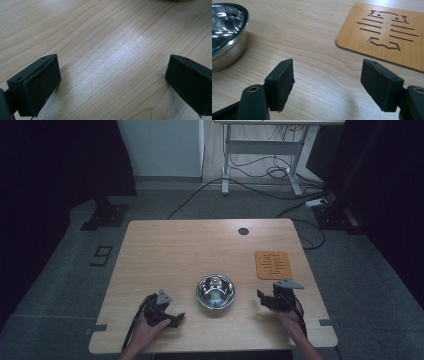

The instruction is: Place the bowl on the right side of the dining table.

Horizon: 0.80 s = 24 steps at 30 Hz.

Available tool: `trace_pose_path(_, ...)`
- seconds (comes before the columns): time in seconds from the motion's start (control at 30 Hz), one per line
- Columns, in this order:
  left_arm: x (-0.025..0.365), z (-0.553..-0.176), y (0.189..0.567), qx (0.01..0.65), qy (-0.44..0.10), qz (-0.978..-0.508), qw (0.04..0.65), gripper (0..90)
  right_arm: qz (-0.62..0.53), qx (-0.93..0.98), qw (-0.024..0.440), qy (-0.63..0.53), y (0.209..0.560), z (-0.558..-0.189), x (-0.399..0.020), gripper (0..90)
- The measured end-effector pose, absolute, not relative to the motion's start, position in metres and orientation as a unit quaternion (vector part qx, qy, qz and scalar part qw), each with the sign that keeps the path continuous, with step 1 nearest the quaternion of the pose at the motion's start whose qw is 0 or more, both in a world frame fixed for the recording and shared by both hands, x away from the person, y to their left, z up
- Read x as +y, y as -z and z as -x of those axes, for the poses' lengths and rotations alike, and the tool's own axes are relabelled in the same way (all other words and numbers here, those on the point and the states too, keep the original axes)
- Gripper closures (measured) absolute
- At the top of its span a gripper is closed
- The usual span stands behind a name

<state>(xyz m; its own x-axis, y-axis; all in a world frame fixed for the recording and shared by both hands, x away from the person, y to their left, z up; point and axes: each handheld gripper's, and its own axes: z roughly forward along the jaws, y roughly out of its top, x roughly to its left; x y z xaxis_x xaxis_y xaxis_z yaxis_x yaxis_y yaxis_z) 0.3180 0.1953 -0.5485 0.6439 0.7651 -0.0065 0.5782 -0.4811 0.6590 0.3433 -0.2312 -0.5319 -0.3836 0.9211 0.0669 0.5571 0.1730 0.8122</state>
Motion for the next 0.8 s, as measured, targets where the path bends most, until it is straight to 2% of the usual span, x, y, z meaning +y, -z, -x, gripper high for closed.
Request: trace_pose_path(0.8, 0.195, -0.318, 0.548, 0.396, -0.146, -0.848, 0.320, 0.0, -0.492, 0.720, 0.210, -0.442, 0.513, -0.339, -0.218, 26.9)
